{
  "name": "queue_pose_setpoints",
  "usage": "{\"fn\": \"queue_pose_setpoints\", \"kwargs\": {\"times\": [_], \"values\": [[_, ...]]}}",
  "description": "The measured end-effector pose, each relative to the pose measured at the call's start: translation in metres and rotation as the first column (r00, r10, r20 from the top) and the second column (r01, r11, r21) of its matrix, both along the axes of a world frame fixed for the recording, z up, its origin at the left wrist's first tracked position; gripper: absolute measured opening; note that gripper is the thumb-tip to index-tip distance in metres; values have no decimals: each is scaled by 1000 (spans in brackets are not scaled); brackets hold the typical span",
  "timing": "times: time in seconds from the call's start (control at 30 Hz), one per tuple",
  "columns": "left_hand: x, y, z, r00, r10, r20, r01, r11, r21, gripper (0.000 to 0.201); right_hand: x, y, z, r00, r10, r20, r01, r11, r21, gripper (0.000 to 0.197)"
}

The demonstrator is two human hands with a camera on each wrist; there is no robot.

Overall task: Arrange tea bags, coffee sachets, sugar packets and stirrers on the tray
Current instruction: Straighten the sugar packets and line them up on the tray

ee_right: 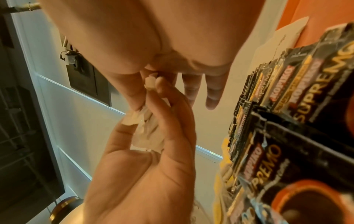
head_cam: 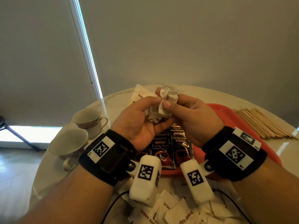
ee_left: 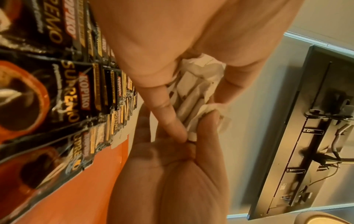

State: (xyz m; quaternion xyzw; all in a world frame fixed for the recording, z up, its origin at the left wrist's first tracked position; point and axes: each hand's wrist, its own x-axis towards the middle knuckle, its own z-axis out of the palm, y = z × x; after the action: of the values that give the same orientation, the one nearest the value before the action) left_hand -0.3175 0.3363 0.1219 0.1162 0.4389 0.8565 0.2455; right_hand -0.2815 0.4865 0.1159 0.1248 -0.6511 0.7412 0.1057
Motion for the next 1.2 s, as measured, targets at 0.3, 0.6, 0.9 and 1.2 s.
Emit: {"fn": "queue_pose_setpoints", "kwargs": {"times": [0.3,0.6,0.9,1.2], "values": [[-1,-2,2,994,112,11,-111,991,-68,21,2,11,6,987,-124,106,141,976,-168,30],[6,-3,-2,976,69,-205,-106,979,-176,31,5,10,3,966,-142,214,167,981,-102,16],[-5,-7,0,983,139,-123,-159,973,-170,46,7,12,7,951,-212,227,238,967,-93,24],[-14,-7,-6,968,220,-116,-240,952,-191,63,4,25,6,920,-324,222,277,936,217,9]]}}
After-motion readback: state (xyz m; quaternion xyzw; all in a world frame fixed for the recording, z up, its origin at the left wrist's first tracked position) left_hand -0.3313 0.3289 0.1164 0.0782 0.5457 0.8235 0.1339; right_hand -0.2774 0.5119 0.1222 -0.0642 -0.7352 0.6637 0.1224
